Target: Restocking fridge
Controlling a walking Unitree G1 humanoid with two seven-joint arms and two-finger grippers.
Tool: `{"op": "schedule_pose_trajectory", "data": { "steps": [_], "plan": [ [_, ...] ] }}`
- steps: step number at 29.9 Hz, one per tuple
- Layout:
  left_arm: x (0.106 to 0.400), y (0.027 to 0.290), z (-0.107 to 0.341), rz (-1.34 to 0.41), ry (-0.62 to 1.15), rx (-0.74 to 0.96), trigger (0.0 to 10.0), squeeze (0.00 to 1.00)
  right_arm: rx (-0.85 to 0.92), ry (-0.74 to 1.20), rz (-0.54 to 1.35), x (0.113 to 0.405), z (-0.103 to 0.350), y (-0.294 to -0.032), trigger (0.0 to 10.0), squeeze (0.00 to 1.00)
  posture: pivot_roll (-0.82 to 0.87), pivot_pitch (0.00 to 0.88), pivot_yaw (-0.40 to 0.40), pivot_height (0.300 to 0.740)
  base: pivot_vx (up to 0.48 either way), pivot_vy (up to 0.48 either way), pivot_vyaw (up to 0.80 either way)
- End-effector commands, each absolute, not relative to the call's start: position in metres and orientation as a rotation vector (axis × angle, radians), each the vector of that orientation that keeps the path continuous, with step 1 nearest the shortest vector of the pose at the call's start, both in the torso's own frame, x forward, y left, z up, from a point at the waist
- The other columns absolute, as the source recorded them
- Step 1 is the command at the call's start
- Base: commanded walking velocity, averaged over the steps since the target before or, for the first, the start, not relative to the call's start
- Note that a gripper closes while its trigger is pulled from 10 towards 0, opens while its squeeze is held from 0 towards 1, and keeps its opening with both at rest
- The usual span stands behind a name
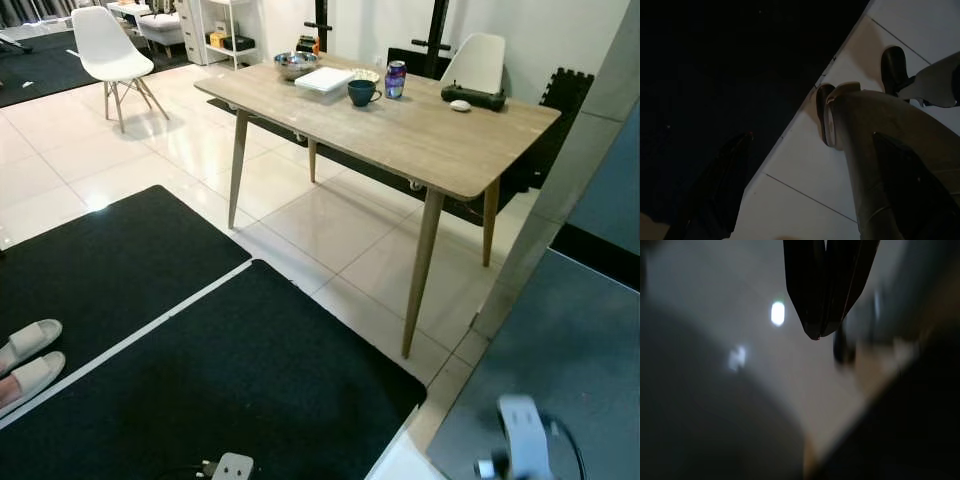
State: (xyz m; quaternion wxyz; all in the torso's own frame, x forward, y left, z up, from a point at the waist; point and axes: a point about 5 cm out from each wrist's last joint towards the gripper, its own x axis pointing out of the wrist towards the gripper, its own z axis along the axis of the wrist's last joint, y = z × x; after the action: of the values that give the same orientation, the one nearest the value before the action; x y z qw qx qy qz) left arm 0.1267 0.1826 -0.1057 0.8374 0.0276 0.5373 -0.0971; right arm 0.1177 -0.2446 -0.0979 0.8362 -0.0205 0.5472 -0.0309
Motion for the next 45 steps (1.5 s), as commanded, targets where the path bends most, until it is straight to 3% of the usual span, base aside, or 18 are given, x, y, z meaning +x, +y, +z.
{"op": "schedule_pose_trajectory", "data": {
  "steps": [1,5,24,45],
  "plan": [
    [0.124,0.178,-0.107,-0.222,1.142,0.071,10.0,0.00,-0.059,1.230,-0.074,0.105,-0.102,-0.245,10.0,0.00,-0.05,0.000,-0.024,0.740,0.000,0.000,0.80],
    [0.125,0.177,-0.107,-0.218,1.133,0.067,10.0,0.00,-0.065,1.292,-0.095,0.085,-0.106,-0.247,10.0,0.00,-0.05,0.000,-0.023,0.740,0.000,0.000,0.80],
    [0.126,0.176,-0.106,-0.227,1.135,0.075,10.0,0.00,-0.140,1.288,-0.042,0.092,-0.104,-0.250,10.0,0.00,-0.06,0.000,-0.025,0.740,0.000,0.000,0.80],
    [0.125,0.177,-0.107,-0.237,1.145,0.065,10.0,0.00,-0.154,1.286,-0.035,0.090,-0.105,-0.247,10.0,0.00,-0.06,0.000,-0.023,0.740,0.038,0.000,0.00]
  ]
}}
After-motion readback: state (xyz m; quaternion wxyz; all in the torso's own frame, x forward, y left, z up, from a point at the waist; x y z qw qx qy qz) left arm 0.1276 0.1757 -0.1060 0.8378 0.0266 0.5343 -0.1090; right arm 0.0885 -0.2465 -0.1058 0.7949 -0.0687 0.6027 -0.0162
